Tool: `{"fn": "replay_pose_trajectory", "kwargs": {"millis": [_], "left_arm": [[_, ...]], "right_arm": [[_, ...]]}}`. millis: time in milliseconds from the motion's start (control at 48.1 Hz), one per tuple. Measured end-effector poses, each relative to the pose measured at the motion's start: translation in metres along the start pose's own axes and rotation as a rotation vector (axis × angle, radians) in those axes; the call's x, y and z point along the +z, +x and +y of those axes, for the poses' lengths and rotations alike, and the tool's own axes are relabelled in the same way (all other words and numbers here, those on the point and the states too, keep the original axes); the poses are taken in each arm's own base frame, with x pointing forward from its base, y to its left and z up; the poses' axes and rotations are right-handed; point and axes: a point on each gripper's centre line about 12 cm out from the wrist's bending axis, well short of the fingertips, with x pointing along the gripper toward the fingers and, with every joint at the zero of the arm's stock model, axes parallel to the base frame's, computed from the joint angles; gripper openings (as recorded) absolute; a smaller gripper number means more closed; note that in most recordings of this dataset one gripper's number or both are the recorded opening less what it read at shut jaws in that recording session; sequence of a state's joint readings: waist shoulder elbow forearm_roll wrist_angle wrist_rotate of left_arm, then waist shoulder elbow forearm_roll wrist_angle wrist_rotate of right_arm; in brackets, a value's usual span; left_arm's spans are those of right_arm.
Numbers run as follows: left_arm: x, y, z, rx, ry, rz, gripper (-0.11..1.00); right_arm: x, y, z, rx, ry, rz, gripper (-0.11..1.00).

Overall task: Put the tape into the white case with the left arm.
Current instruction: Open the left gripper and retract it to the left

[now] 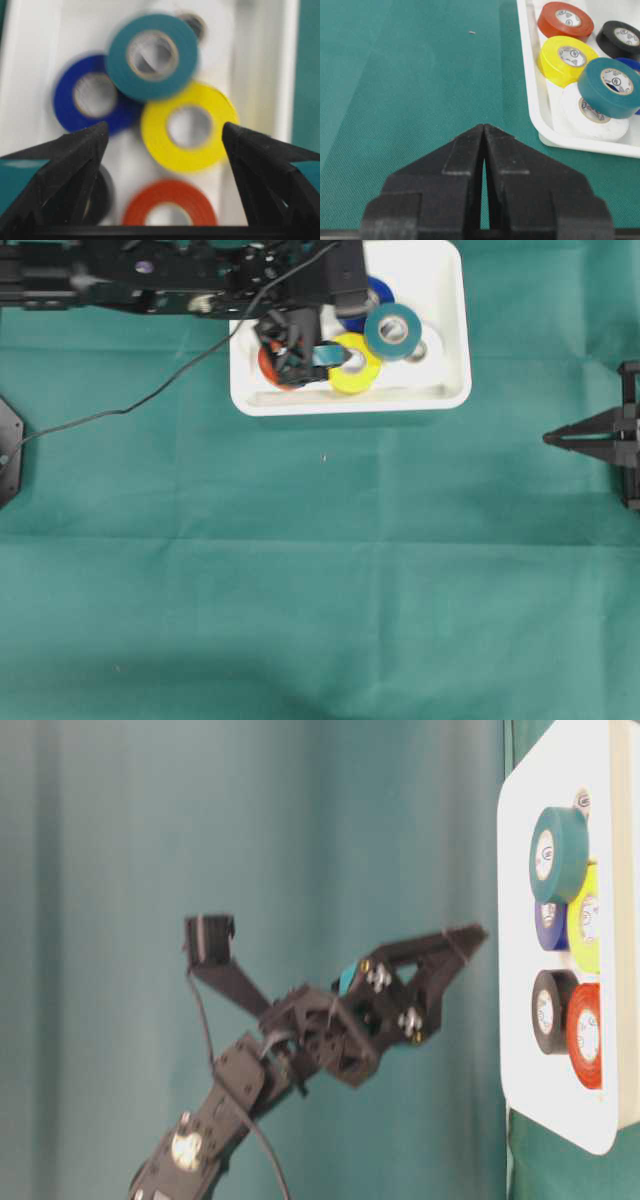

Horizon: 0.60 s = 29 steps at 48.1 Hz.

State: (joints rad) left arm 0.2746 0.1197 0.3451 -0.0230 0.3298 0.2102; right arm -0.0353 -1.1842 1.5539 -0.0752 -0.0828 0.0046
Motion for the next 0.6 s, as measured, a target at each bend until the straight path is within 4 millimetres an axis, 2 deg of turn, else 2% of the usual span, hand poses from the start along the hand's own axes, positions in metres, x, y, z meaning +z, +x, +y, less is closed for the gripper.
{"fn": "replay_pose_trajectory", "kwargs": {"millis": [312, 603], "left_arm": [[-0.020, -0.038, -0.027, -0.031, -0.035, -0.048, 0.99], [-0.042, -0.064, -0.046, -0.065, -0.060, -0.052, 0.98]], "right_arm": [[0.000, 0.000, 0.000, 0.000, -0.002, 0.000, -0.09], [0.000, 0.000, 0.000, 0.000, -0.002, 0.000, -0.09]]}}
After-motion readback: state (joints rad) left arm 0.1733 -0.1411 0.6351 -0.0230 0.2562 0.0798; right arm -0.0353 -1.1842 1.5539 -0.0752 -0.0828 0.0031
